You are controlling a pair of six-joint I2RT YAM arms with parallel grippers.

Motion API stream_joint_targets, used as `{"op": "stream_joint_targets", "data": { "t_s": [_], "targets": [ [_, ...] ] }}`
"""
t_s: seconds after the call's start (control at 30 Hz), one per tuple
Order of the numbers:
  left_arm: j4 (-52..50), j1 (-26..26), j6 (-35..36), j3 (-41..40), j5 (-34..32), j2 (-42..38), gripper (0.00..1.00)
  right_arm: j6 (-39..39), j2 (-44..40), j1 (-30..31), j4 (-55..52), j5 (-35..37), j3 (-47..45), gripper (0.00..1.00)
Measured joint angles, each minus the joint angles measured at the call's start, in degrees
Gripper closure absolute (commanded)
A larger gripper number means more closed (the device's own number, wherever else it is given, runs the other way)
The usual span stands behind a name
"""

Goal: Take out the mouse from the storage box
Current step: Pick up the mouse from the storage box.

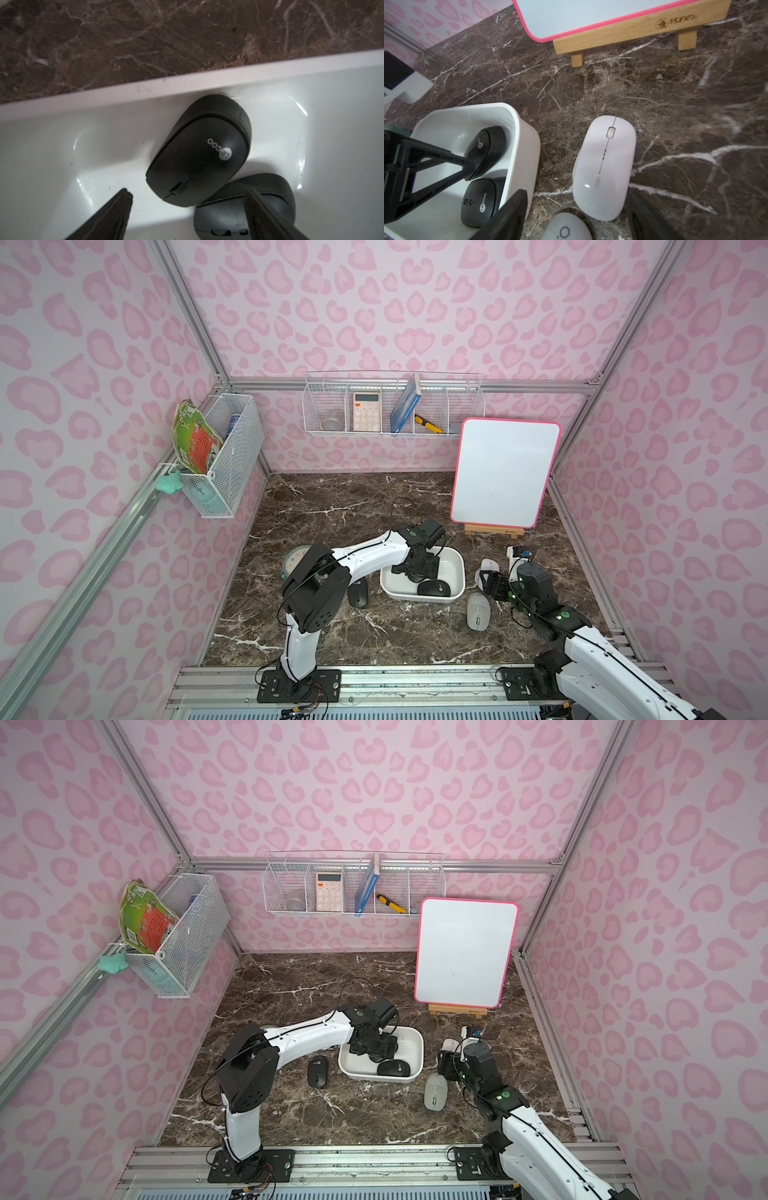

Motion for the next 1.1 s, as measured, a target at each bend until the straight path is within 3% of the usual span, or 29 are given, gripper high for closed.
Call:
{"op": "stream_joint_targets", "data": {
  "t_s": [0.13,0.37,0.8,1.1],
  "targets": [
    [0.1,0.0,1.5,1.2,0.0,1.1,0.02,0.0,-0.3,0.0,0.0,0.0,-0.1,0.22],
    [-0.7,0.0,4.7,4.5,0.3,5.9,0.03,0.0,-0.5,0.0,0.0,0.0,-0.2,0.22],
    [-1.6,0.1,6.0,5.8,1.0,8.3,0.32,0.0,0.6,0.0,0.0,0.1,-0.2,0.22],
    [-2.5,0.0,5.5,4.7,0.0,4.3,0.42,0.0,1.4,0.0,0.1,0.1,-0.2,0.22]
  ]
}}
